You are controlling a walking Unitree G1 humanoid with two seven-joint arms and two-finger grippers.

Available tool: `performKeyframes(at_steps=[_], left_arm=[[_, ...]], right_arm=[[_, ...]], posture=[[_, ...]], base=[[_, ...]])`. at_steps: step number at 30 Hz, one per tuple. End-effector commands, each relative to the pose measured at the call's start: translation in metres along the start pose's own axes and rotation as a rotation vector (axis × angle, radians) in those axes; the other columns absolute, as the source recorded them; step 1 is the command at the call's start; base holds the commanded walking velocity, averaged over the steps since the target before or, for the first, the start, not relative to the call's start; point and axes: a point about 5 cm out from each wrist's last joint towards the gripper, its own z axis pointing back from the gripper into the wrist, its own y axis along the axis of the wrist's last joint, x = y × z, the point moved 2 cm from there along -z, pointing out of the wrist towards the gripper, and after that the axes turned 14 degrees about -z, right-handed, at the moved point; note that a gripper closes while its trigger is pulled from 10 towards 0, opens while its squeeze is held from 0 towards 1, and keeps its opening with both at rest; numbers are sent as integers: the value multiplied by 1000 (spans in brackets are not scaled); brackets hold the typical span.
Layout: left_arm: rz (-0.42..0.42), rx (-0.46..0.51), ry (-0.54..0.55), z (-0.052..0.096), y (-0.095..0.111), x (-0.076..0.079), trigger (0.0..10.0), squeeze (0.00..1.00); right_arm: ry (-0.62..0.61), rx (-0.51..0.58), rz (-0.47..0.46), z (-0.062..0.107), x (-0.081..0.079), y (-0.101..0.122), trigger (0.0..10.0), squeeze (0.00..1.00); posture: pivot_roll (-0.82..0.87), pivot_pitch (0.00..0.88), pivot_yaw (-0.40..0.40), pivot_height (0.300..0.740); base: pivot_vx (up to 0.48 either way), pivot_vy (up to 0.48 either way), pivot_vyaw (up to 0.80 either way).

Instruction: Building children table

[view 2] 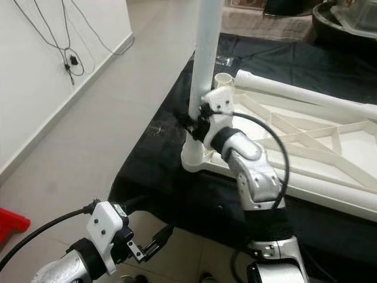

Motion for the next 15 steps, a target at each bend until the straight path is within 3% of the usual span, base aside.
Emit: performKeyframes(at_steps=[1,3,4,6,8,15], left_arm=[[2,-16,-4,0,-4,1,10000,0],[2,-16,-4,0,-4,1,10000,0],[2,-16,-4,0,-4,1,10000,0],[2,-16,-4,0,-5,2,10000,0],[2,-16,-4,0,-5,2,10000,0],[1,-13,-9,-1,-5,1,10000,0]], right_arm=[[-207,-123,-21,7,29,-32,10000,0],[-316,-69,-63,8,31,-29,10000,0],[-316,-69,-63,8,31,-29,10000,0],[-436,-14,-51,12,32,-28,10000,0],[-436,-14,-51,12,32,-28,10000,0],[-710,98,19,16,17,-24,10000,0]], posture=[[147,233,26,740],[146,234,26,740],[146,234,26,740],[148,232,24,740],[148,232,24,740],[148,231,22,740]], base=[[0,0,0],[0,0,0],[0,0,0],[0,0,0],[0,0,0],[0,0,0]])
